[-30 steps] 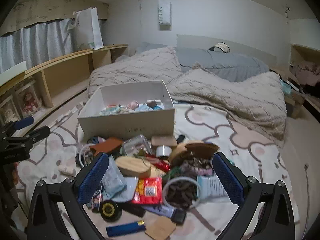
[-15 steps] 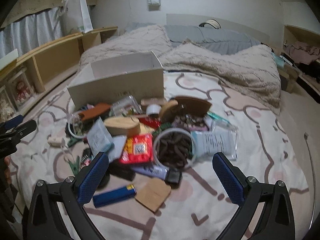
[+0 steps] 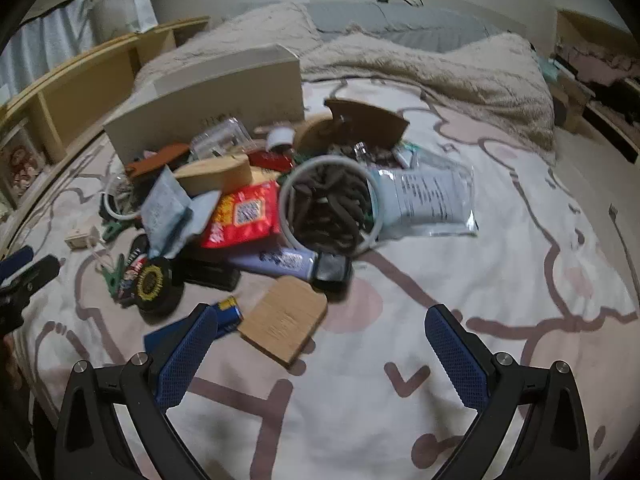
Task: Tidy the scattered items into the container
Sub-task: 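Move the left tool toward the green clothespin while the right tool approaches the wooden block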
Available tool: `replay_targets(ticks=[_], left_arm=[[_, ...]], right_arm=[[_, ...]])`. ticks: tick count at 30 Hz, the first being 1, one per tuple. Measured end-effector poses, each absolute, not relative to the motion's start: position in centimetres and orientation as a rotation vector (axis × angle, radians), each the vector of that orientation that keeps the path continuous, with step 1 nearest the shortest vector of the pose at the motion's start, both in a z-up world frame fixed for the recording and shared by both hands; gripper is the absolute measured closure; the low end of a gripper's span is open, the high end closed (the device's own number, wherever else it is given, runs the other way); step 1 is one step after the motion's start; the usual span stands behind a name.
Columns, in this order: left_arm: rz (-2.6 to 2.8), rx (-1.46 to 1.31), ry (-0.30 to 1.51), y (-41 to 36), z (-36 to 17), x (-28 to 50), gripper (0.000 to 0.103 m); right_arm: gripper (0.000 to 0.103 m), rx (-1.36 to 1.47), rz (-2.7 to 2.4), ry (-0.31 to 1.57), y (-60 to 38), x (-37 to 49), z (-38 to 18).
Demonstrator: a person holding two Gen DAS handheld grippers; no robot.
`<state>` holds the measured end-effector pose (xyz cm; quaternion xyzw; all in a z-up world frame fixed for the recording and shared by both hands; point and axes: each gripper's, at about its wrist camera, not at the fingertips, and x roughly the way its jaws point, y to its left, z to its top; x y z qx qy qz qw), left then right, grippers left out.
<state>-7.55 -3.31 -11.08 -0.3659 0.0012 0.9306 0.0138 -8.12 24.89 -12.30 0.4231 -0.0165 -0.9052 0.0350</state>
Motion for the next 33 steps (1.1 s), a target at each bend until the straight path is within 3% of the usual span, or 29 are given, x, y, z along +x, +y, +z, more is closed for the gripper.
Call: replay_targets(ticks=[11,33], left_arm=[[2.814,-1.302,-0.071,-3.2,-14.9,-7.0,0.0],[2.845,-1.311,-0.111,-2.0,-14.3,-10.1,0.0]], right_arm=[[0.0,1.482,-2.762,-0.146,24.9,-10.5,-15.3],[0.0,1.449,-2.887,0.047,25.7,-8.7,-16.6]])
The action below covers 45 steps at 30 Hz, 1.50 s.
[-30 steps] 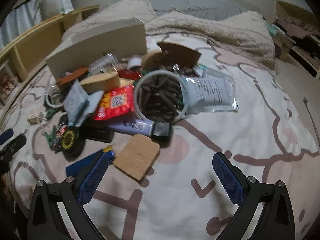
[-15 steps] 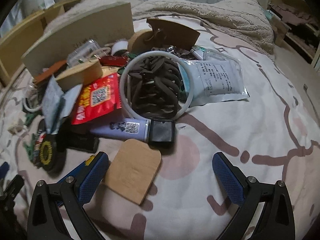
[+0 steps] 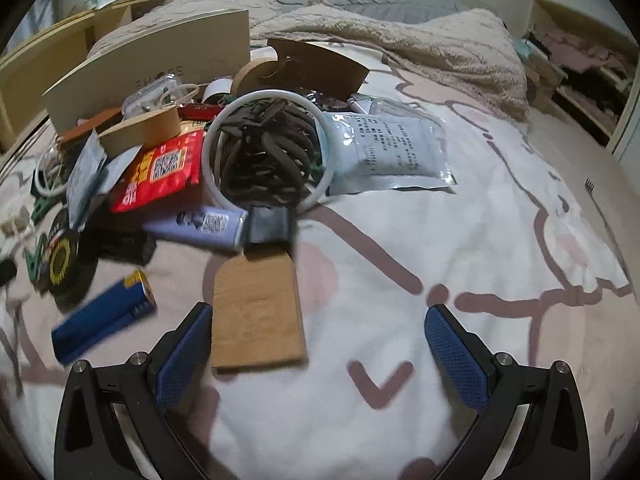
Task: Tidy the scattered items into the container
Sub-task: 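Move the left tool toward the green clothespin while the right tool approaches the wooden block, then close the left tool on the green clothespin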
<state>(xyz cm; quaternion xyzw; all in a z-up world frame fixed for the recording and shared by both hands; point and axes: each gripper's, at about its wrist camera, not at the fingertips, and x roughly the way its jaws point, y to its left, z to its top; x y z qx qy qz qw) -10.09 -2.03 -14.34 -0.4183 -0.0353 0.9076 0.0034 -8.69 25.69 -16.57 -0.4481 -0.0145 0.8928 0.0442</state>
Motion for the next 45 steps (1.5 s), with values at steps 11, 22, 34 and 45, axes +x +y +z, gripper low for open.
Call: replay_targets(ticks=[11,22,34,45], left_arm=[[2.899,-1.423,0.01,-1.1,-15.7,-12.6,0.0],[2.873,-1.443,0.01,-2.3,-15.8,-11.3,0.0],[2.936,-1.496,0.093,-5.1,-15.4,-9.2,0.0],[2.761,-1.278,-0.256,-5.6,-12.4,-7.6,0.0]], right_arm=[[0.0,-1.254,2.759,-0.055,25.5,-7.8,-17.1],[0.0,-1.21,2.775,-0.057,25.5,-7.6,-17.3],[0.0,-1.189,2.783,-0.052,25.4,-7.6,-17.3],[0.0,-1.193,2.791,-0.043,25.4,-7.5,-17.3]])
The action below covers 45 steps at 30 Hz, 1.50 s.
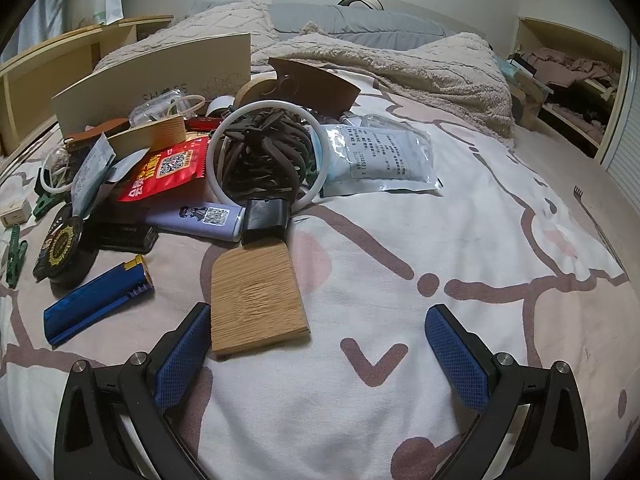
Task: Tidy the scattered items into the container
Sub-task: 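Close the left tool on the green clothespin, then close the right tool on the light wooden block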
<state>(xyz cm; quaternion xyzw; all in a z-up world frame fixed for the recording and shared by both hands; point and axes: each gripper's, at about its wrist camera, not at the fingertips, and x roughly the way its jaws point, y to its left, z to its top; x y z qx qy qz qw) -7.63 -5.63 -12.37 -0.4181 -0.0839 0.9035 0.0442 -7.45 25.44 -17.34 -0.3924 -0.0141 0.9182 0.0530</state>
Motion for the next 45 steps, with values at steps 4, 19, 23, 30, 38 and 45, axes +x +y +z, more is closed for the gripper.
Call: replay_targets(ticks=[4,19,23,30,38,45], left_arm=[[2.68,-1.271,-0.291,-3.9,-12.4,-8.5,0.002],[2.695,-1.359,-0.301,-2.9,-15.3,-10.7,0.034],[2.705,-1.342,-0.238,-2.4,-15.5,-10.6,0.064],[2.719,-1.315,-0.142,-1.9,-15.8,-9.9,0.078],[2.697,-1.297,-0.108,-1.6,-16.0,-9.1,0.084],[2.686,-1.278,-0.105,-1.4,-16.0,-8.1,0.09]], right_arm=[[0.0,-1.19,2.795,-0.039,25.4,-7.4,-17.4],[0.0,-1.137,2.796,-0.071,25.0,-7.0,-17.4],[0.0,-1.138,2.802,-0.057,25.2,-7.0,-17.4],[0.0,-1.131,2.828,-0.013,25.7,-7.0,-17.4],[0.019,-1.097,2.897,0.017,25.7,-6.5,-17.2],[0.05,-1.07,2.972,-0.05,24.6,-6.0,-17.0]])
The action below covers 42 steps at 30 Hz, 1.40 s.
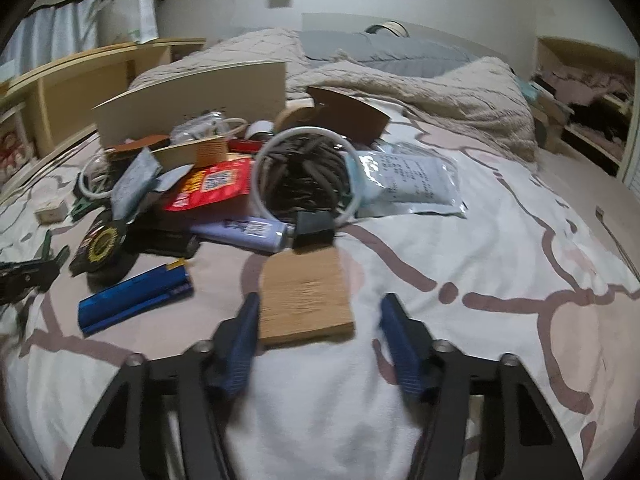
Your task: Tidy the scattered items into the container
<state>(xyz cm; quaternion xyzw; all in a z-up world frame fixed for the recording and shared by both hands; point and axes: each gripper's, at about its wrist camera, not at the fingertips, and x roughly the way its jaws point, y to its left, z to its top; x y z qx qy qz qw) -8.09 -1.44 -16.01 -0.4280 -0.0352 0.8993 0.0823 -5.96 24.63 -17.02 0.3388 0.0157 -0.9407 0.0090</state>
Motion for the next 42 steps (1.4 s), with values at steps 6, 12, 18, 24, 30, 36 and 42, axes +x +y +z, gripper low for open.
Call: replay_targets(ticks=[6,12,18,24,30,36,42], left_arm=[[2.66,-1.274,-0.159,-1.6,-15.8,-7.0,0.09],[2.634,-1.273,-0.188,-1.5,-15.8,-5.8,0.09],[2.597,-1.277,-0.208,-1.6,-15.7,-4.8,0.091],[2.569,-1.275,-0.2,-1.4,-15.7,-4.0,0.09],[2.579,-1.27,-0.181,-1.4,-15.7,-3.7,0.09],[2.597,-1.265,-0.129,-1.3,-15.7,-3.3,0.09],[2.606,-1.271,-0.12,-1.6,-15.6,-3.2,0.09]], right_arm=[[0.058,0.965,-2.932,0.133,23.4,-4.6,-16.5],[0.058,0.957,-2.889,0.165,22.4,-3.6,-16.3],[0.058,1.017,-2.803,0.025,22.9,-2.0,-15.3],[0.058,1.105,-2.701,0.007,22.9,-0.9,-14.7],[0.031,1.146,-2.714,0.072,22.8,-0.2,-14.9],[0.022,1.184,-2.771,0.185,23.0,0.0,-15.1],[0.022,1.242,-2.832,0.131,25.4,-0.8,-15.1]])
